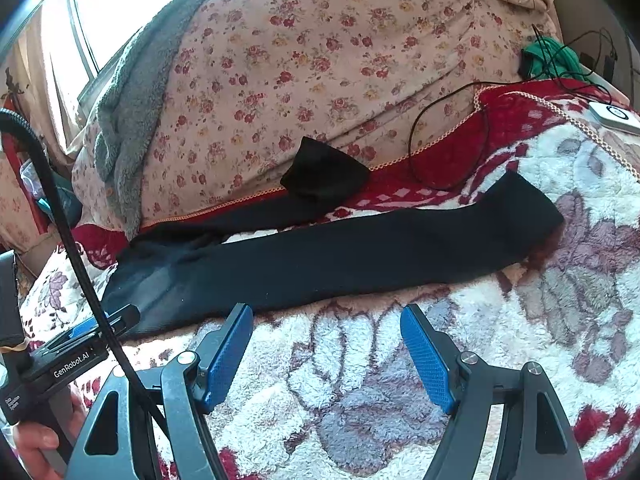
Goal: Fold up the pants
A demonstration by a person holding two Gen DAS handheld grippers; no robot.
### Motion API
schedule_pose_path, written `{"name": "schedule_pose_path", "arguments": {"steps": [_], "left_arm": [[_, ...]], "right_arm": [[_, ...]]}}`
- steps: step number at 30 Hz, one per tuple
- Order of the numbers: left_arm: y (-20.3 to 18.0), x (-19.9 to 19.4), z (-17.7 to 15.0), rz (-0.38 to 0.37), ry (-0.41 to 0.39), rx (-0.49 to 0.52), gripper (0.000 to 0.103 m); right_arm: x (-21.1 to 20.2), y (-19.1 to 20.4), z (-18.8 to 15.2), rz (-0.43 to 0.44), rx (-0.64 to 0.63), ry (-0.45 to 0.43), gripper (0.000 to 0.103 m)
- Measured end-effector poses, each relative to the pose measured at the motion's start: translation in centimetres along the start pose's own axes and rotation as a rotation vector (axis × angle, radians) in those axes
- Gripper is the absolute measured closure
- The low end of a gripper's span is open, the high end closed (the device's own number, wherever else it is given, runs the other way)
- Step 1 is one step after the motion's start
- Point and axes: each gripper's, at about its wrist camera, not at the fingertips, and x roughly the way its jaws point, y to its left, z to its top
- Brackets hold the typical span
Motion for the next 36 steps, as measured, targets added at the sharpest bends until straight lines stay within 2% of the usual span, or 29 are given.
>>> {"name": "schedule_pose_path", "arguments": {"steps": [12, 19, 24, 31, 36], "left_arm": [[1.6, 1.1, -0.5, 0.019, 0.027, -0.046, 0.025], [6.1, 1.7, -1.5, 0.021, 0.065, -0.199, 0.025], [9.5, 1.8, -2.2, 0.021, 0.072, -0.317, 0.025], [13.7, 2.2, -2.4, 0.012, 0.041, -0.503, 0.025], [14.3, 3.3, -1.6, 0.014, 0.036, -0.528, 0.025]], "right_arm": [[0.9, 0.0, -0.1, 0.0, 0.003, 0.022, 0.028], [1.5, -0.3, 0.0, -0.003, 0.009, 0.033, 0.028], [2.2, -1.9, -0.2, -0.005, 0.063, 0.055, 0.028], [2.8, -4.6, -0.4, -0.005, 0.142, 0.077, 0.028], [3.9, -6.4, -0.6, 0.016, 0.211, 0.086, 0.028]]}}
